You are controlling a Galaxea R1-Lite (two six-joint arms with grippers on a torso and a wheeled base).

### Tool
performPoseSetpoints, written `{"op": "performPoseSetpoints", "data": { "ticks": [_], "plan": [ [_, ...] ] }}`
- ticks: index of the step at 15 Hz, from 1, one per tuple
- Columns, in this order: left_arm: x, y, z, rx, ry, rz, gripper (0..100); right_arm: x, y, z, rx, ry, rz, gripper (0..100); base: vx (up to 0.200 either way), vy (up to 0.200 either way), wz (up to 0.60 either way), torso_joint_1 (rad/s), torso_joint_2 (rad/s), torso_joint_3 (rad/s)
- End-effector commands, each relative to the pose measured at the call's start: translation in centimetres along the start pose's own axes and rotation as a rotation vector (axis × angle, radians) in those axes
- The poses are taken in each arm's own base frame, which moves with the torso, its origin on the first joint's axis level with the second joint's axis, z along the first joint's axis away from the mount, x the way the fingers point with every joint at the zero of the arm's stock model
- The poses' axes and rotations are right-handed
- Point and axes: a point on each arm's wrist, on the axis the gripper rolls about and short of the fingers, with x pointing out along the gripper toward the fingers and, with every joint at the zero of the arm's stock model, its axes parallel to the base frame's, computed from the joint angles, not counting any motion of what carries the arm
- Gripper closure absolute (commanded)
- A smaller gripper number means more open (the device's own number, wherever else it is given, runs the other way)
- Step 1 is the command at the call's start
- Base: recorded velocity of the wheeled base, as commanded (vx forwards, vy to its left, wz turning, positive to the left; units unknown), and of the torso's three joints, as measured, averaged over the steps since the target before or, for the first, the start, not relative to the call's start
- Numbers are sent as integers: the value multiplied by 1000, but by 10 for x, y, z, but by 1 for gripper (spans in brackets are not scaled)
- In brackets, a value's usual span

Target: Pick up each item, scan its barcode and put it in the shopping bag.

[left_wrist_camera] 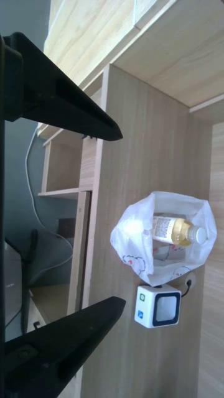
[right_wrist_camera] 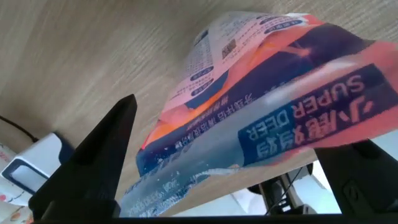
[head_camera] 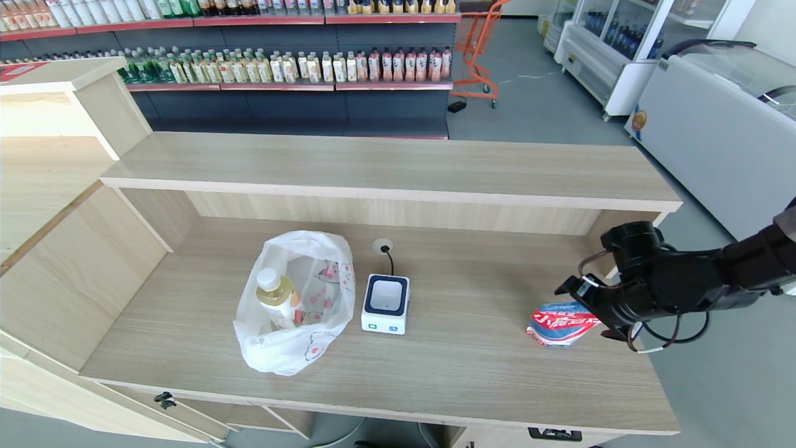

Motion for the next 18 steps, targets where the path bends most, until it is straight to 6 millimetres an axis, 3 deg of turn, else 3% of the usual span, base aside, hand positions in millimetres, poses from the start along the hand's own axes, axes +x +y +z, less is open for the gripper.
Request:
{"op": "performPoseSetpoints", "data": {
  "ticks": [1, 2, 3, 9, 12, 13, 16, 18],
  "plan": [
    [0, 0, 0, 1, 0, 0, 0, 26, 2, -8, -15, 21, -15, 0, 0, 0, 0, 0, 0, 0],
    [0, 0, 0, 0, 0, 0, 0, 31, 6, -5, -18, 1, -10, 0, 0, 0, 0, 0, 0, 0],
    [0, 0, 0, 0, 0, 0, 0, 34, 5, -5, -57, -2, -22, 100, 0, 0, 0, 0, 0, 0],
    [0, 0, 0, 0, 0, 0, 0, 45, 3, -5, -187, -8, -51, 100, 0, 0, 0, 0, 0, 0],
    [0, 0, 0, 1, 0, 0, 0, 32, 10, 3, -325, -81, 7, 100, 0, 0, 0, 0, 0, 0],
    [0, 0, 0, 0, 0, 0, 0, 4, 11, 5, -426, -104, 64, 100, 0, 0, 0, 0, 0, 0],
    [0, 0, 0, 0, 0, 0, 0, -71, 16, 5, -544, -2, 471, 100, 0, 0, 0, 0, 0, 0],
    [0, 0, 0, 0, 0, 0, 0, -99, 9, 4, -669, 50, 692, 100, 0, 0, 0, 0, 0, 0]
  ]
}}
